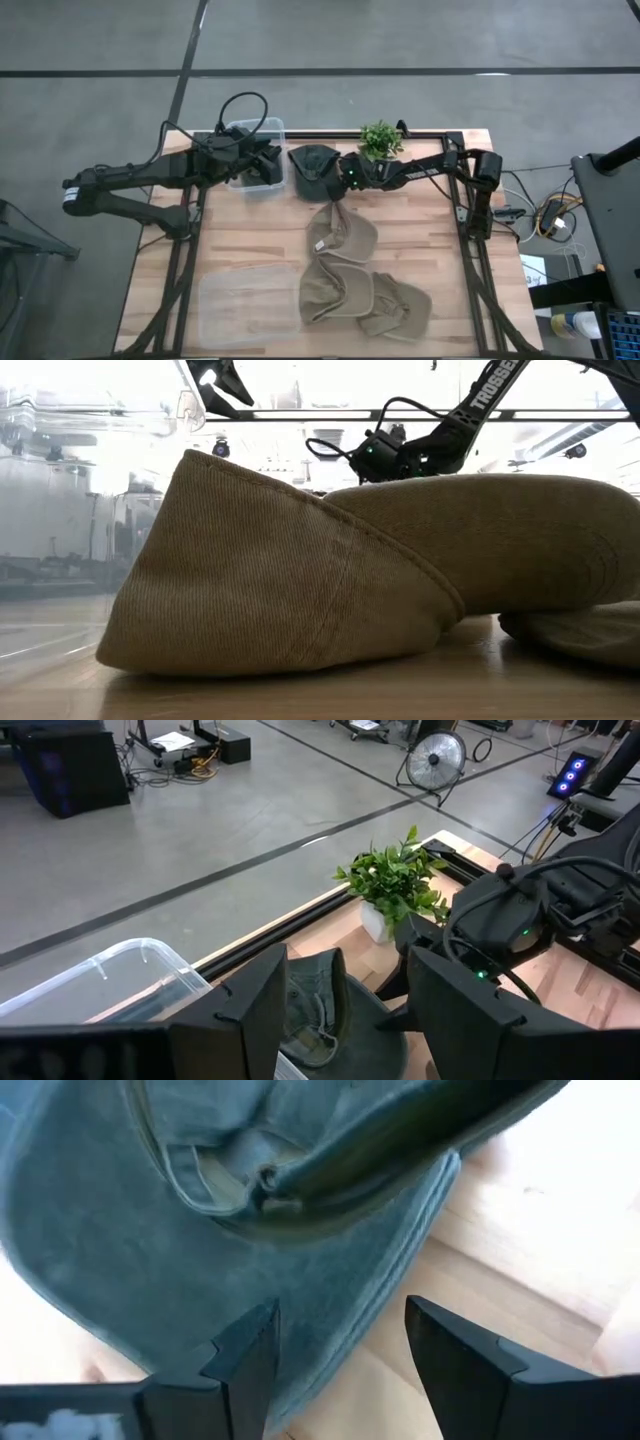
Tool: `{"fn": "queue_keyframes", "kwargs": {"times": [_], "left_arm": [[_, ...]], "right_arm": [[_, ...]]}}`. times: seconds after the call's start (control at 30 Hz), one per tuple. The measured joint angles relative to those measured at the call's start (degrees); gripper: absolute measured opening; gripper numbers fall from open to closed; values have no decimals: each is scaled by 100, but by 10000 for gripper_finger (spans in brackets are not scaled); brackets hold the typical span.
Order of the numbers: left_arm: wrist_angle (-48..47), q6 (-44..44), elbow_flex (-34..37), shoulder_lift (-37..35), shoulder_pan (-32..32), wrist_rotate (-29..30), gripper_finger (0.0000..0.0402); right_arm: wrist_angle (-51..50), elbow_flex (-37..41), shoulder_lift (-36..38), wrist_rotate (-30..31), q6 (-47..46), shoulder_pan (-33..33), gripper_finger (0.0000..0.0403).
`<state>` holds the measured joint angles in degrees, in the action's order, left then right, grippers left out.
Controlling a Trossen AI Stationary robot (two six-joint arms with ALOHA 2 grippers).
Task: Pick & Place hat
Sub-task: Put the black cap into the top transparent bin
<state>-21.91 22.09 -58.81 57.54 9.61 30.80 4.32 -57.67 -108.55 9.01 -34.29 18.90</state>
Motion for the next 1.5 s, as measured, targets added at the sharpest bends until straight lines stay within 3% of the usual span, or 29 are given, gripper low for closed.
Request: {"fn": "queue_keyframes", "kwargs": {"times": [0.17,0.4,0.83,1.5], "left_arm": [[-18,0,0,0,0,10,200],[-55,4,0,2,0,12,200],[-129,20,0,7,-2,12,200],[-127,42,0,7,0,14,200]], "right_arm": [[109,0,-7,-5,108,-17,161],[193,-23,19,-90,318,-15,24],[-7,-2,561,44,606,-48,11],[-790,4,2510,1230,1327,-103,12]]}}
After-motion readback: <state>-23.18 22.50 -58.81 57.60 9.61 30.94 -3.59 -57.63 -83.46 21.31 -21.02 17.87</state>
